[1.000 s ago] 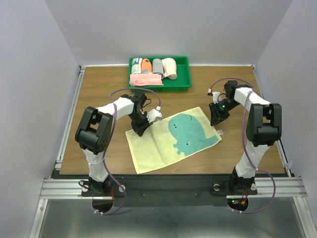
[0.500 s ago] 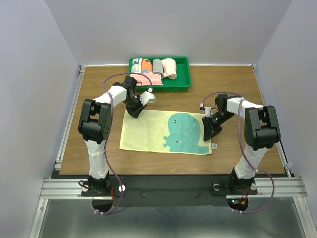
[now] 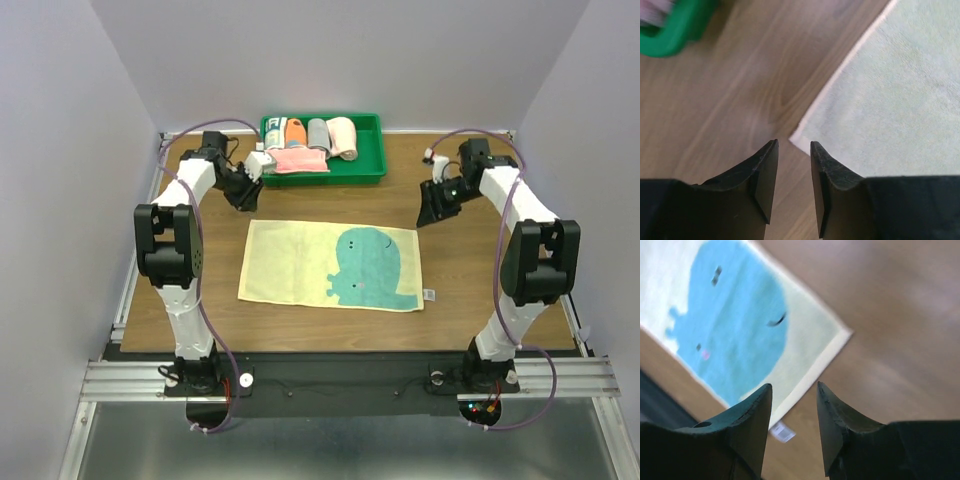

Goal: Roll the towels
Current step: Fold the towel

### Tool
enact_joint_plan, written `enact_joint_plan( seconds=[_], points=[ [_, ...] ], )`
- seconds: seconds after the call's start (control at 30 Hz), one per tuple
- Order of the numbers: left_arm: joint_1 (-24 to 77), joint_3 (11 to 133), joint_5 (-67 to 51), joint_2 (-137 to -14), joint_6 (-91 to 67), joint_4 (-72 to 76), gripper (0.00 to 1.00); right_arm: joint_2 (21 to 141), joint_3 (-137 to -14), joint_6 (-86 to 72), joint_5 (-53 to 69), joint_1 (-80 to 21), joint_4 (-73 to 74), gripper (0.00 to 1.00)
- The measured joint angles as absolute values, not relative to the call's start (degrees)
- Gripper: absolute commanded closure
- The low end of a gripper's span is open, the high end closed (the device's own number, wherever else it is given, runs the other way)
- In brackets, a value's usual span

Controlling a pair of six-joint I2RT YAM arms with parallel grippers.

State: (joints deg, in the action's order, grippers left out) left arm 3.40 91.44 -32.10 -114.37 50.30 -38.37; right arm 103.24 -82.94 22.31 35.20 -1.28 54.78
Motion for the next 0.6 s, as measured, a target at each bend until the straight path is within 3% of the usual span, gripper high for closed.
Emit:
enact_joint_plan(
  seconds=[0.23,0.6],
  points=[
    [0.21,97.49,-33.52,-115.92,47.68,-35.77,0.56,111.98,-91.92,18.09,26.35,-0.36,47.92,0.55],
    [0.4,97.47,-32.4,-117.84,46.46,-35.07,0.53,120.16,-93.27,14.72,23.09,-1.02,46.41,0.54]
  ],
)
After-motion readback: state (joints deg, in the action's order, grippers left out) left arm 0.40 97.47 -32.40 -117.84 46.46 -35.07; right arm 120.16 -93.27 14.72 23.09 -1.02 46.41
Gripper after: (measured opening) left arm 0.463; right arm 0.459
